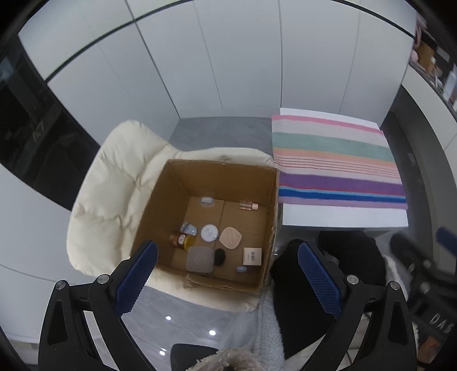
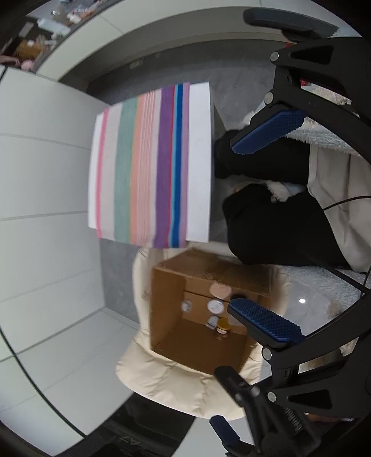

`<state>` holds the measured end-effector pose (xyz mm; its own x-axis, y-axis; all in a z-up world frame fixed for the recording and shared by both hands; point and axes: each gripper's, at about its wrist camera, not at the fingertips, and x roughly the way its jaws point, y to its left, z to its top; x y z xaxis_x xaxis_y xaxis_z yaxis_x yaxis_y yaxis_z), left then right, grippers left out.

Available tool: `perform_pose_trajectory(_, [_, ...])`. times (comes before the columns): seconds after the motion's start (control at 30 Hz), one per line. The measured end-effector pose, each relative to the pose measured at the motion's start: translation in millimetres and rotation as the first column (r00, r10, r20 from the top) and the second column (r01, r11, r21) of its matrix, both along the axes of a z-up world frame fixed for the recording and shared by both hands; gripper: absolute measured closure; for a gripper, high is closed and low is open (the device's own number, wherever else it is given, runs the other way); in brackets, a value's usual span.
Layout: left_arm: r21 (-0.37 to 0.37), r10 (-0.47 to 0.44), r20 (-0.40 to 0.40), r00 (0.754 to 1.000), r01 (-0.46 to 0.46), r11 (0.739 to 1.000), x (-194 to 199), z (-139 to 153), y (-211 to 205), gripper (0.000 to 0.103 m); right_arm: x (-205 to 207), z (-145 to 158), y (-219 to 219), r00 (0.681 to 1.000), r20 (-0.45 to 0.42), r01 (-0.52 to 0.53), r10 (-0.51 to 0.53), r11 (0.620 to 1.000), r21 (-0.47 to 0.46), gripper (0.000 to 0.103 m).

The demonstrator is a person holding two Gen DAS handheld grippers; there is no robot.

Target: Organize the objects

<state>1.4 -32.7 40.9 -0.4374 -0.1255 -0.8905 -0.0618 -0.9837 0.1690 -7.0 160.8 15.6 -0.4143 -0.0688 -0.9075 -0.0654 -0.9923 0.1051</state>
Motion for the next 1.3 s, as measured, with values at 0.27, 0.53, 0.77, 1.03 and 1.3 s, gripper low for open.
perform_pose_trajectory(0.27, [0.027, 0.016, -0.021, 1.000, -0.016, 1.000, 15.1, 14.3, -2.0, 0.003, 25.1, 20.1, 12.6, 0.997, -0.072, 0.040, -0.039, 0.999, 0.014, 0.000])
perform_pose_trajectory(0.53, [0.049, 0.025, -0.012, 1.000, -0.025, 0.998, 27.1, 19.1, -3.5, 0.003, 36.8, 23.8, 6.5, 0.997, -0.082, 0.006, -0.004, 1.000, 0.028, 0.000])
perform_pose_trajectory(0.77, [0.072, 0.019, 0.003, 1.000, -0.019, 0.997, 32.5, 20.2, -3.5, 0.003, 43.8, 25.6, 6.7, 0.996, -0.092, 0.004, -0.002, 1.000, 0.026, 0.000])
perform_pose_trajectory(1.03, [0.069, 0.014, -0.009, 1.000, -0.013, 0.998, 38.4, 23.9, -1.9, 0.003, 47.3, 22.5, 5.0, 0.996, -0.086, -0.006, 0.008, 1.000, 0.028, 0.000])
perform_pose_trajectory(1.3, [0.050, 0.009, -0.019, 1.000, -0.009, 0.999, 41.4, 24.9, 0.2, 0.003, 48.7, 21.6, 4.6, 0.997, -0.082, -0.007, 0.010, 1.000, 0.029, 0.000])
